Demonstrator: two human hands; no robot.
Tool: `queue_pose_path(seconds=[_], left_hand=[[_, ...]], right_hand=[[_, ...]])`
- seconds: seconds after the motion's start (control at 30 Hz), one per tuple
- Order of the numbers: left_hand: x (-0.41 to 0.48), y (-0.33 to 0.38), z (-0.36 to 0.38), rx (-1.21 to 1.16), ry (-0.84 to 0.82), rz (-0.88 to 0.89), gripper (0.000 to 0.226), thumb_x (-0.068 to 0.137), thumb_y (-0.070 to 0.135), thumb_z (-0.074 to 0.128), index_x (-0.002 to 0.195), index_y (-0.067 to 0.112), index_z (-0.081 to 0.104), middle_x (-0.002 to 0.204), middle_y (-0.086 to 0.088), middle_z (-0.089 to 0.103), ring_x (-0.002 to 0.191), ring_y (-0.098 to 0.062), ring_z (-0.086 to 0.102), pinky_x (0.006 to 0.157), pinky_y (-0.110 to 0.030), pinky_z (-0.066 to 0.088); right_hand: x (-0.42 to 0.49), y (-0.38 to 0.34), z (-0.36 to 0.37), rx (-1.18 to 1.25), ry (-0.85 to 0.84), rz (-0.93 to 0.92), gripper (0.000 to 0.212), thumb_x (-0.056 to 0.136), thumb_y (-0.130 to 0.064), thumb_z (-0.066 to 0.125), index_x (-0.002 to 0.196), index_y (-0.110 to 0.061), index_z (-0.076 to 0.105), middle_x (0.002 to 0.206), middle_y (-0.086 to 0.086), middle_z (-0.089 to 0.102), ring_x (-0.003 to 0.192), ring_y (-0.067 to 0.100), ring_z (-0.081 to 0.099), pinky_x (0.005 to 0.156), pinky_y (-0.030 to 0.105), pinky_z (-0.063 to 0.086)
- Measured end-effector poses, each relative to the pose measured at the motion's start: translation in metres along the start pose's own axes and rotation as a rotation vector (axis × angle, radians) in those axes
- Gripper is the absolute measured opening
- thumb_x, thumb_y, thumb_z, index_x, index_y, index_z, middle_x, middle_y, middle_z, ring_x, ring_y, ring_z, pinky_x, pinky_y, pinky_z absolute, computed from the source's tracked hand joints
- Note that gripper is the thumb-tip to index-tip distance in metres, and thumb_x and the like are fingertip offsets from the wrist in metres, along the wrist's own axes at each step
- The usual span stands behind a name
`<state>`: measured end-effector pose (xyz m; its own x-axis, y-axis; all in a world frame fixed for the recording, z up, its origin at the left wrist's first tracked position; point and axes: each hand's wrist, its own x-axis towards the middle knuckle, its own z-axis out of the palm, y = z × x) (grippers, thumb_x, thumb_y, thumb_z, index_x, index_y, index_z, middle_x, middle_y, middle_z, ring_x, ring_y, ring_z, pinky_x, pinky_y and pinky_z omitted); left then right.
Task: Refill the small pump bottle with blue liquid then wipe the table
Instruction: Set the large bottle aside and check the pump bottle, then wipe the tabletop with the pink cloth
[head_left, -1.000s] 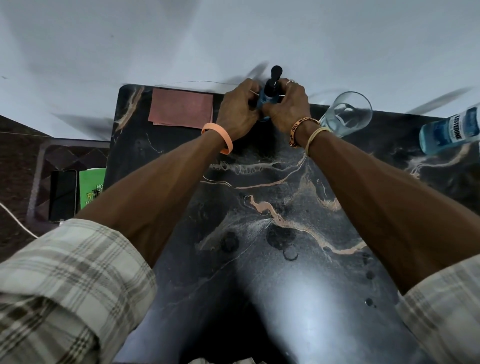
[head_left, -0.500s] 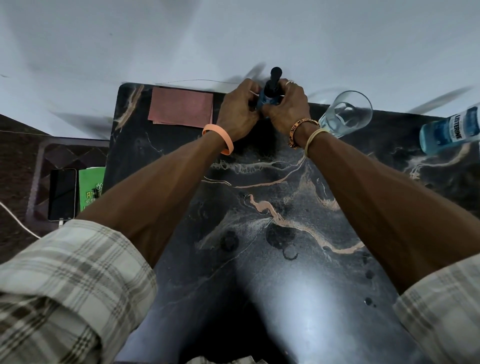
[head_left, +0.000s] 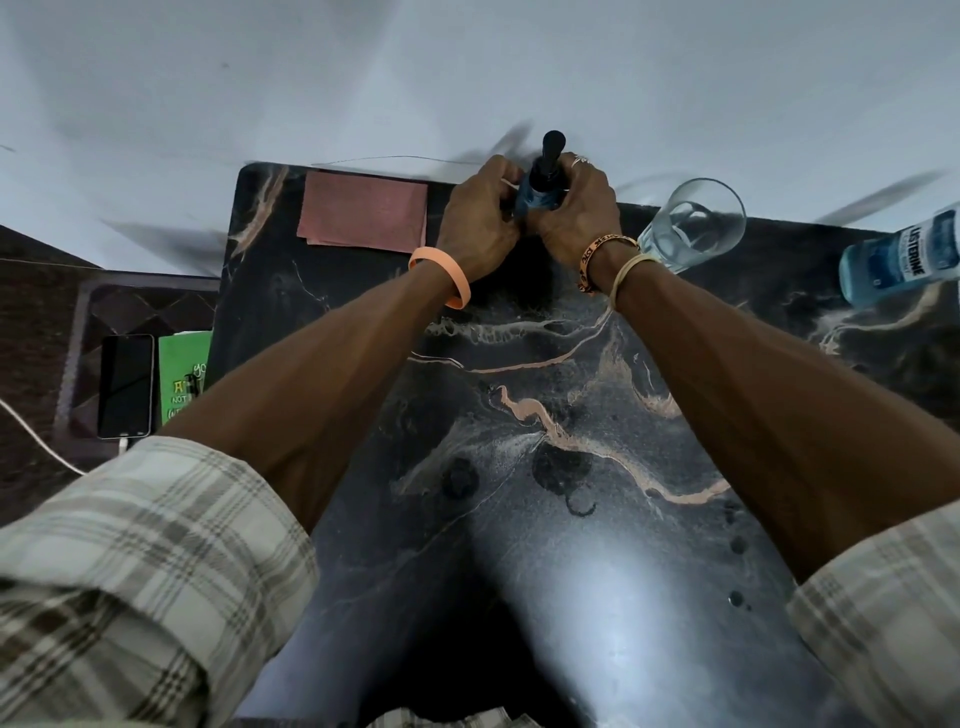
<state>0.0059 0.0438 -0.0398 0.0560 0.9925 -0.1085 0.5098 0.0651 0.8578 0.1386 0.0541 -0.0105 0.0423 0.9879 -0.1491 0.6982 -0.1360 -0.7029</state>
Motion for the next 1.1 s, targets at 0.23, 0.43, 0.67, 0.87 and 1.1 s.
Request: queue_pose_path(seconds=[0.23, 0.43, 0.67, 0.87, 1.1], left_hand=[[-0.010, 0.006, -0.011, 0.090, -0.036, -0.041, 0.052, 0.081, 0.009, 0.073, 0.128, 0.009, 0.051, 0.115, -0.009, 0.067, 0.099, -0.023, 0.066, 0.088, -0.036, 0.055], [-0.033, -0.009, -0.034, 0.083, 0.013, 0.011, 0.038, 0.086, 0.005, 0.062, 0.123, 0.008, 0.054, 0.117, -0.007, 0.060, 0.108, -0.018, 0.059, 0.092, -0.035, 0.054], [-0.068, -0.062, -0.077, 0.269, 0.242, 0.053, 0.023, 0.095, 0.021, 0.058, 0.114, 0.010, 0.060, 0.113, -0.009, 0.064, 0.103, -0.024, 0.059, 0.087, -0.035, 0.049], [-0.071, -0.098, -0.117, 0.459, 0.315, -0.134, 0.040, 0.091, 0.035, 0.061, 0.124, 0.013, 0.057, 0.133, -0.013, 0.054, 0.128, -0.034, 0.045, 0.108, -0.042, 0.033], [-0.053, -0.114, -0.127, 0.562, 0.247, -0.279, 0.051, 0.093, 0.050, 0.055, 0.120, 0.008, 0.054, 0.130, -0.018, 0.057, 0.125, -0.040, 0.046, 0.106, -0.051, 0.036]], right_hand=[[-0.014, 0.001, -0.006, -0.026, -0.008, 0.092, 0.061, 0.074, -0.018, 0.077, 0.131, -0.015, 0.056, 0.125, 0.002, 0.064, 0.111, 0.016, 0.062, 0.092, 0.024, 0.049], [-0.047, 0.001, -0.007, -0.096, 0.129, 0.237, 0.037, 0.065, -0.048, 0.069, 0.094, -0.024, 0.072, 0.093, -0.005, 0.074, 0.087, 0.015, 0.068, 0.080, 0.029, 0.055], [-0.077, -0.016, 0.040, -0.126, -0.056, -0.097, 0.028, 0.079, -0.038, 0.072, 0.102, -0.022, 0.073, 0.090, -0.007, 0.072, 0.081, 0.005, 0.064, 0.083, 0.028, 0.055], [-0.064, -0.050, 0.085, -0.224, -0.243, -0.268, 0.051, 0.092, -0.036, 0.058, 0.139, -0.019, 0.052, 0.138, 0.005, 0.053, 0.129, 0.020, 0.047, 0.107, 0.031, 0.039], [-0.049, -0.068, 0.118, -0.415, -0.455, -0.336, 0.063, 0.100, -0.038, 0.046, 0.153, -0.010, 0.028, 0.159, 0.009, 0.028, 0.145, 0.026, 0.027, 0.115, 0.039, 0.030]])
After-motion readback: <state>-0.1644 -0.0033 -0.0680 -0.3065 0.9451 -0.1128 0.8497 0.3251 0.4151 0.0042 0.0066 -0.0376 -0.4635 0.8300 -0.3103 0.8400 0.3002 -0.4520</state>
